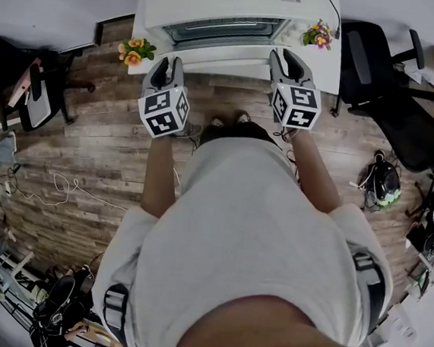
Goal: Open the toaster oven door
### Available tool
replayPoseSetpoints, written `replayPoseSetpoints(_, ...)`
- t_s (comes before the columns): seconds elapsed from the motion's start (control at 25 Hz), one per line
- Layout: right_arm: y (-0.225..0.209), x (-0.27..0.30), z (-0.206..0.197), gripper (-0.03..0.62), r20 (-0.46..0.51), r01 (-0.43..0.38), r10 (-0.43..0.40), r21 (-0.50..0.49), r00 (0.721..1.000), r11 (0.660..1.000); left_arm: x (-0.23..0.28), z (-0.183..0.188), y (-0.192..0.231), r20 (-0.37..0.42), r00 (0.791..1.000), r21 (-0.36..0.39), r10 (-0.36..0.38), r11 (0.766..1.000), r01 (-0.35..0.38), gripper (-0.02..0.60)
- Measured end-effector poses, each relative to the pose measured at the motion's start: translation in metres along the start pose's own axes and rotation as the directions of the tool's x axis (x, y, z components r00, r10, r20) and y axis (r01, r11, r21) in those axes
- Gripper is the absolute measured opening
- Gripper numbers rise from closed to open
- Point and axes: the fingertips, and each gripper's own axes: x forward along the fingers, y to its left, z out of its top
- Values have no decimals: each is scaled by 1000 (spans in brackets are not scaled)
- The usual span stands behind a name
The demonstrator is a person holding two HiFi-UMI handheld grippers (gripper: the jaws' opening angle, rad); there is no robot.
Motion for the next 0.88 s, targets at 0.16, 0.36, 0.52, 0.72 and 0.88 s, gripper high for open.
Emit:
replayPoseSetpoints(0.16, 0, -2, -3, 107, -2, 2, -2, 2, 1000, 1000, -1, -3, -1, -4, 1000, 0, -4, 1000, 4, 104)
replayPoseSetpoints(0.36, 1, -4, -6, 107, -6, 5, -5, 3, 1000, 1000, -3, -6, -2, -10, 1000, -1, -8, 1000, 8, 104)
replayPoseSetpoints(0.52, 2, -5, -9, 107, -13, 6, -6, 3, 1000, 1000, -4, -9, -1, -13, 1000, -6, -12, 1000, 12, 104)
replayPoseSetpoints(0.72, 3, -8, -13, 107, -23, 1, -1, 4, 1000, 1000, -6, -14, -2, -19, 1000, -11, -16, 1000, 16, 104)
replayPoseSetpoints(0.88, 4, -8, -17, 107, -29, -1, 1, 7, 1000, 1000, -6, -17, -1, -26, 999, -20, -21, 1000, 20, 104)
